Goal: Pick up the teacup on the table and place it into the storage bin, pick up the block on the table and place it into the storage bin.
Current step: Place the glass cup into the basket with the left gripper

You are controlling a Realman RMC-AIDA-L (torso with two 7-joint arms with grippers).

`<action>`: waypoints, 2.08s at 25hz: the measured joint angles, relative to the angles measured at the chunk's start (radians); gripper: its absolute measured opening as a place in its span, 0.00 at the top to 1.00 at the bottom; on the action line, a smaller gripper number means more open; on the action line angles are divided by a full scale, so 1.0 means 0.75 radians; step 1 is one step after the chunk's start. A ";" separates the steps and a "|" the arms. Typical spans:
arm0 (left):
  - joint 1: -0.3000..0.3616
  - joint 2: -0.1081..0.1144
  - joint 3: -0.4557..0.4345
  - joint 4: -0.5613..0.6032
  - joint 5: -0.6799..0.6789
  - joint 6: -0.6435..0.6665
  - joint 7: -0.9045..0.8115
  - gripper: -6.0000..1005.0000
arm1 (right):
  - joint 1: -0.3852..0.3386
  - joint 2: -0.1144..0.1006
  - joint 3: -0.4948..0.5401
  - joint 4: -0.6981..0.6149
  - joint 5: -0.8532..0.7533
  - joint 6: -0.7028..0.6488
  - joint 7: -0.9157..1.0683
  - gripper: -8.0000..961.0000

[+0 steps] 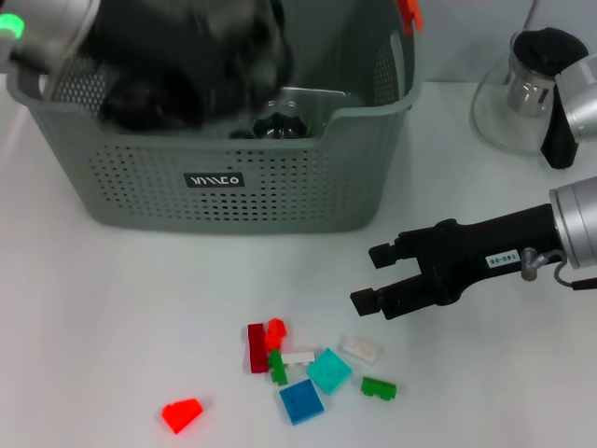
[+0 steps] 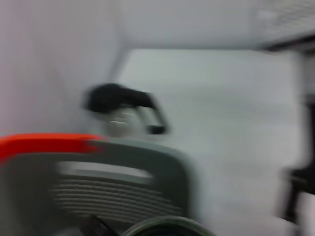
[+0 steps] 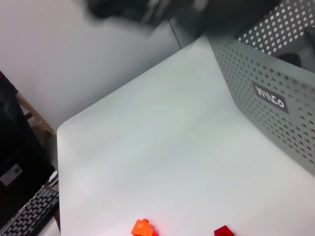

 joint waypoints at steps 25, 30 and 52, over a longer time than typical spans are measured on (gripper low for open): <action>-0.220 0.025 0.263 -0.849 0.489 -1.152 -0.373 0.94 | 0.004 -0.005 0.016 0.001 -0.006 -0.014 0.012 0.04; -0.215 0.010 0.318 -0.871 0.503 -1.184 -0.373 0.94 | 0.003 -0.002 0.016 0.001 -0.006 -0.014 0.012 0.04; -0.213 -0.028 0.351 -0.894 0.566 -1.216 -0.378 0.94 | 0.006 0.000 0.014 0.001 -0.008 -0.014 0.012 0.03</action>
